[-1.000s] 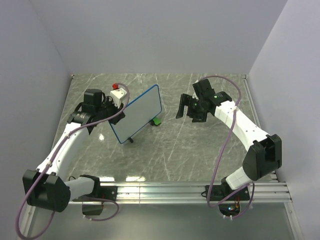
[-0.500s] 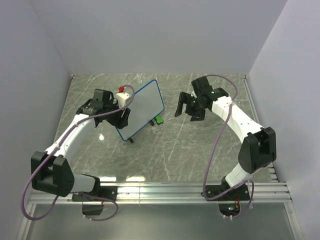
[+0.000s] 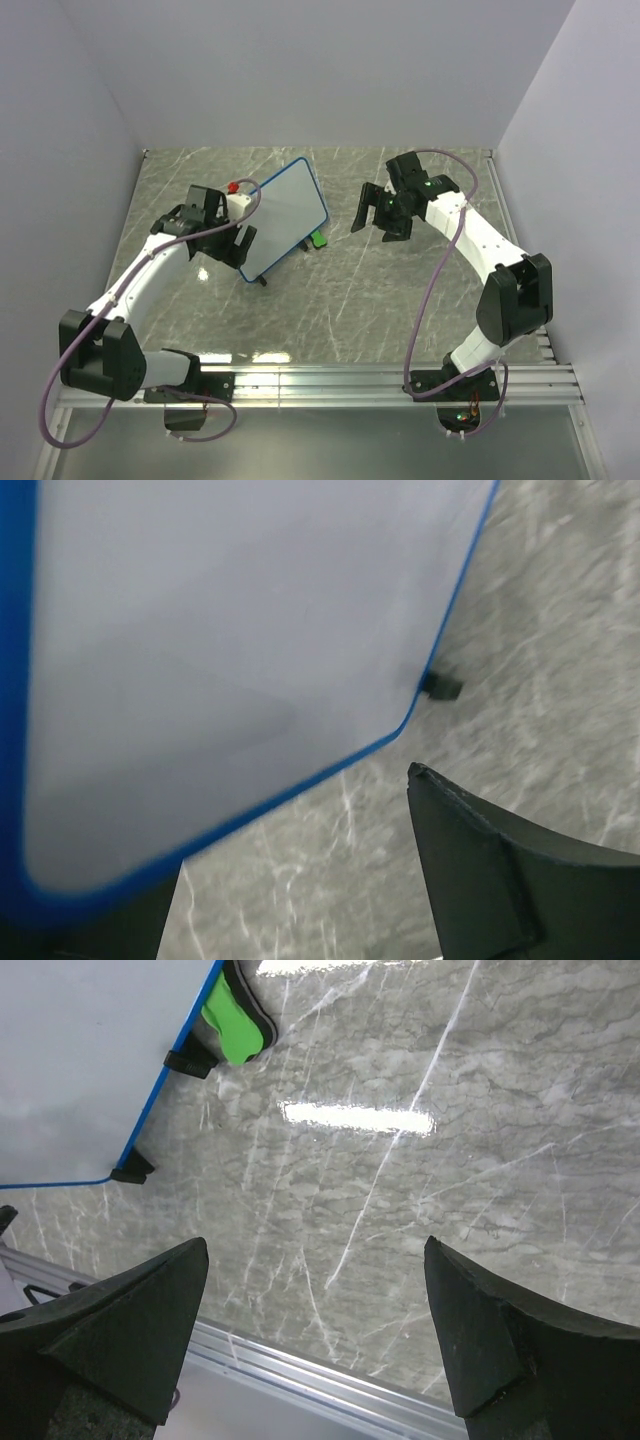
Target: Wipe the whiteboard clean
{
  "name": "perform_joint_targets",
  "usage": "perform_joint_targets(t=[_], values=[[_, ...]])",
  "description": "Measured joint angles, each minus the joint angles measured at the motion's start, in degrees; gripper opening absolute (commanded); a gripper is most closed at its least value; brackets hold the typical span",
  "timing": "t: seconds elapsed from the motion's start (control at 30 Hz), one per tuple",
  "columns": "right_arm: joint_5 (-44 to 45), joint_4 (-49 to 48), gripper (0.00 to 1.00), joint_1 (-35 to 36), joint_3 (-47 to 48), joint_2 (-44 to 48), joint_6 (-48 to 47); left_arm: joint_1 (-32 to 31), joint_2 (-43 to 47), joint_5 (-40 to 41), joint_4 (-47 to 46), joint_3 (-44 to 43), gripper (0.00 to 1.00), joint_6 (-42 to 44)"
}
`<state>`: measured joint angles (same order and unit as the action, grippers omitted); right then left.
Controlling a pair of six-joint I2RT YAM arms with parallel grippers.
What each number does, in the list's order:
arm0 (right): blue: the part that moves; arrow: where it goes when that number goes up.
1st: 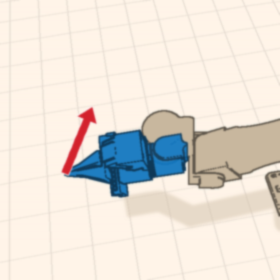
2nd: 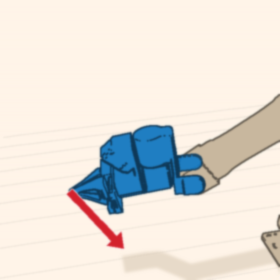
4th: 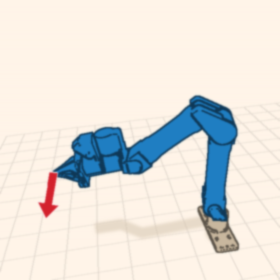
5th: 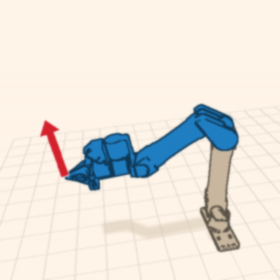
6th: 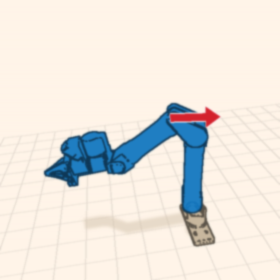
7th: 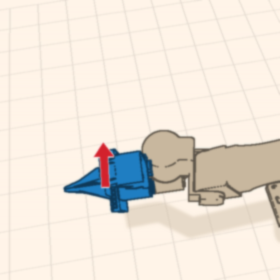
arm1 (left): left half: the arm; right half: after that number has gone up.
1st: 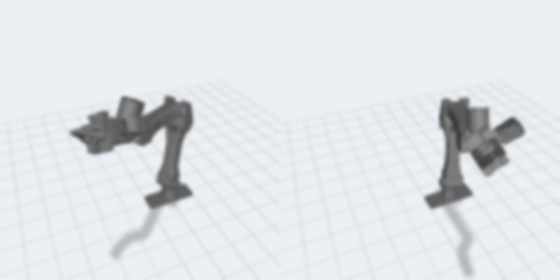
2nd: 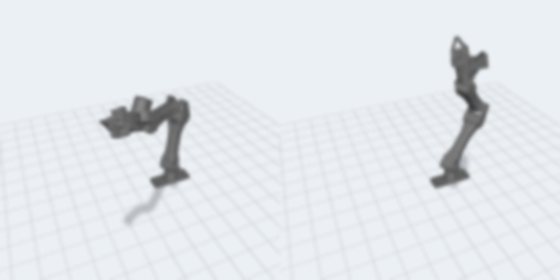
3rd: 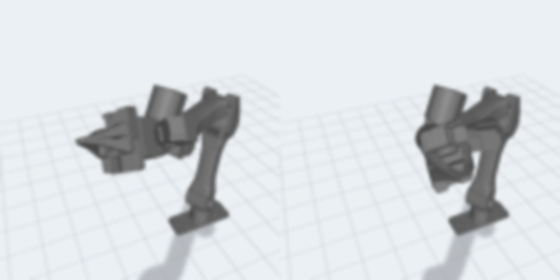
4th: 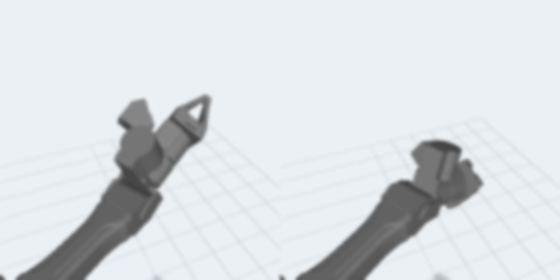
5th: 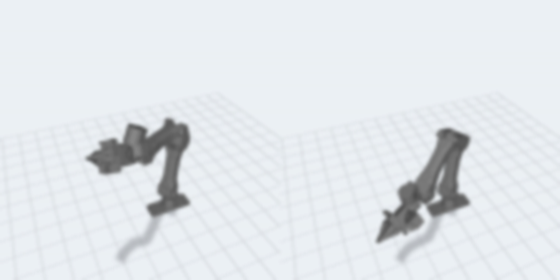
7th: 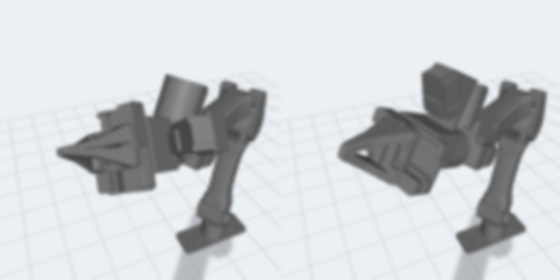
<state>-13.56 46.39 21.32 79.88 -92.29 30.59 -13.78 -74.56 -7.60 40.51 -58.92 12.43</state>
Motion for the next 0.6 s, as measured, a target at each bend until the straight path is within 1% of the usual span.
perform_joint_targets(t=[0.13, 0.2, 0.6], values=[[0.0, 0.0, 0.96, 0.0, 0.0, 0.0, 0.0, -0.1, 2.1, 4.3, 1.6, 1.6, 0.93, -1.4], [0.0, 0.0, 0.96, 0.0, 0.0, 0.0, 0.0, -0.1, 3.2, 6.1, 2.4, 2.1, 0.99, -2.2], [-0.1, -0.8, 0.96, 0.0, -1.2, 0.3, 0.7, -0.2, 8.8, 15.8, 4.8, 5.3, 0.99, -4.9]])
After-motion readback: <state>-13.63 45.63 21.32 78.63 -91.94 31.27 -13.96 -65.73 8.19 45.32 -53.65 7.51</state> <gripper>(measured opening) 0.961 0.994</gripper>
